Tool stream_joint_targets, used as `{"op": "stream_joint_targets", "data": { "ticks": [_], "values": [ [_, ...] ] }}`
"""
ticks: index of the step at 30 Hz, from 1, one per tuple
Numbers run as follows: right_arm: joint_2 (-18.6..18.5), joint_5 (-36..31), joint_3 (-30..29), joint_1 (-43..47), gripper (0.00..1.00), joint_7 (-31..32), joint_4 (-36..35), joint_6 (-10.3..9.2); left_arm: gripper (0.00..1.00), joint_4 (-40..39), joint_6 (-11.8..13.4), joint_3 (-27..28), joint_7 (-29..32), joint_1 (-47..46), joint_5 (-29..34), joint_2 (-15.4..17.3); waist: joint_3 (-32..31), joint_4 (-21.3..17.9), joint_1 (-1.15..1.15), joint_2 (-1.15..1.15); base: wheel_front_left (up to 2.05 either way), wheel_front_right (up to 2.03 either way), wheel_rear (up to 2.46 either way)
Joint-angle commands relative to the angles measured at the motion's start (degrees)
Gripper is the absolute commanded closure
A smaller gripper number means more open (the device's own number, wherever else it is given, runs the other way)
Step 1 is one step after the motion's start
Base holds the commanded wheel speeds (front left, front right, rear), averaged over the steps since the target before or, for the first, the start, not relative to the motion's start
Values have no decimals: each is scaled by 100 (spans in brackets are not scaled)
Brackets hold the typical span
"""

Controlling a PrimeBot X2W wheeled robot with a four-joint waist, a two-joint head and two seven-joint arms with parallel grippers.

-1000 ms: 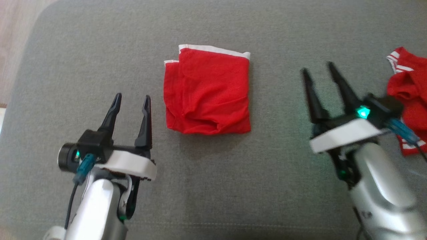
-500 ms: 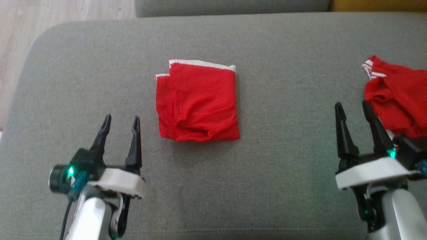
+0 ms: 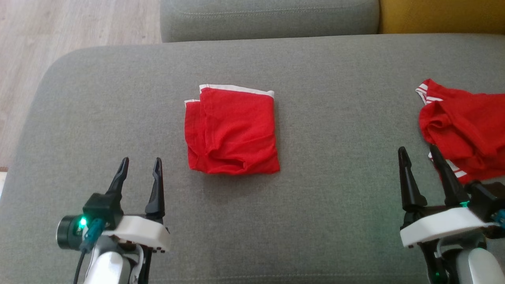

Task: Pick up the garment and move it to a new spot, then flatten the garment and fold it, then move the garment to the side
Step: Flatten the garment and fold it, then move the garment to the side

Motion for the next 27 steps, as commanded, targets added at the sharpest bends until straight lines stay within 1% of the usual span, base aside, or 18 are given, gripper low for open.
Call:
{"op": "stream_joint_targets", "data": {
  "ticks": [1,27],
  "values": [
    [8,-70,90,-88,0,24,-268,-5,0,-210,43,198,-12,-148,-39,133,-20,4,0,0,0,0,0],
    [53,-148,44,-94,0,131,-355,-5,0,-236,166,116,-12,-260,-100,195,50,60,0,0,0,0,0]
  ]
}}
